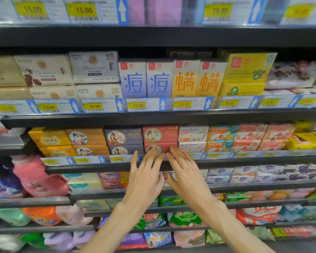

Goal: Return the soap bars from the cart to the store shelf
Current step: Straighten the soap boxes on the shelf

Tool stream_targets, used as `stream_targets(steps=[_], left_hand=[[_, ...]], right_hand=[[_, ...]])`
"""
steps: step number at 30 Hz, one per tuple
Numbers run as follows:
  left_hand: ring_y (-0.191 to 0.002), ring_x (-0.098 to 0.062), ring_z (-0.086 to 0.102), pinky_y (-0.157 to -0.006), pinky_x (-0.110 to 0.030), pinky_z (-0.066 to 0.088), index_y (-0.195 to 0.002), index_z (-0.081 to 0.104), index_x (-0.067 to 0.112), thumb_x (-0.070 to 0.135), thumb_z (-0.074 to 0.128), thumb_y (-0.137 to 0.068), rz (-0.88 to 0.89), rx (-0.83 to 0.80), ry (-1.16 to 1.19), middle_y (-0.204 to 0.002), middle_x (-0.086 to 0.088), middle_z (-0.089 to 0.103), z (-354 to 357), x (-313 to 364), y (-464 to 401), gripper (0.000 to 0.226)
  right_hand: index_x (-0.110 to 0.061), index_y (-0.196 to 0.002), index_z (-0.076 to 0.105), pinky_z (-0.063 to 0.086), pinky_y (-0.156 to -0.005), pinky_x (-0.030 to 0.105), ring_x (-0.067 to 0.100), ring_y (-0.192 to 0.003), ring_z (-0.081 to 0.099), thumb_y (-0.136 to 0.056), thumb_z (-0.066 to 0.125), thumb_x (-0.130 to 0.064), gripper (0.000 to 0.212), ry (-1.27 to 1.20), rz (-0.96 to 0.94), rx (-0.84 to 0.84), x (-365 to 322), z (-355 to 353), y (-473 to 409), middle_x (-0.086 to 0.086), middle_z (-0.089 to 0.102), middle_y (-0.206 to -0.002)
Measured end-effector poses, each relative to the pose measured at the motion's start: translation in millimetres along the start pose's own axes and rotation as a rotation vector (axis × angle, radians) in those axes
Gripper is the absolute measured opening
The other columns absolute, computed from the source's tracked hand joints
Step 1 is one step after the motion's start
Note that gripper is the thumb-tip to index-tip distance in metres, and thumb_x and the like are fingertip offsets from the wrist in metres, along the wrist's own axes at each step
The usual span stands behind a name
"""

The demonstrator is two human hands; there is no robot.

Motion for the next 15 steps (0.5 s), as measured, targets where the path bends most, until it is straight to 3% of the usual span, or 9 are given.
stream_targets(steps=[6, 15], left_hand=[[-0.142, -0.015, 0.036, -0.121, -0.053, 0.017, -0.143, 0.043, 0.025, 0.035, 0.049, -0.093, -0.027, 0.044, 0.035, -0.150, 0.003, 0.042, -4, 13, 2, 0.052], [-0.144, -0.012, 0.032, -0.121, -0.051, 0.016, -0.143, 0.040, 0.026, 0.032, 0.043, -0.097, 0.135, 0.036, 0.109, -0.151, 0.007, 0.040, 6, 77, -17, 0.046]], right_hand=[[-0.014, -0.140, 0.049, 0.030, -0.118, 0.039, 0.017, -0.139, 0.042, -0.097, 0.045, -0.038, 0.050, -0.053, -0.041, 0.004, 17, -18, 8, 0.003, 0.047, -0.148], [-0.017, -0.139, 0.050, 0.032, -0.116, 0.037, 0.015, -0.134, 0.047, -0.099, 0.041, -0.040, 0.047, 0.001, 0.069, 0.019, 72, -44, 35, -0.001, 0.051, -0.145]])
Point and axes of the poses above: each hand's wrist, its own y-axis away from the middle knuckle, its own z-axis out of the palm, x = y × z, the point moved 3 cm from there along -y, towards the middle knuckle
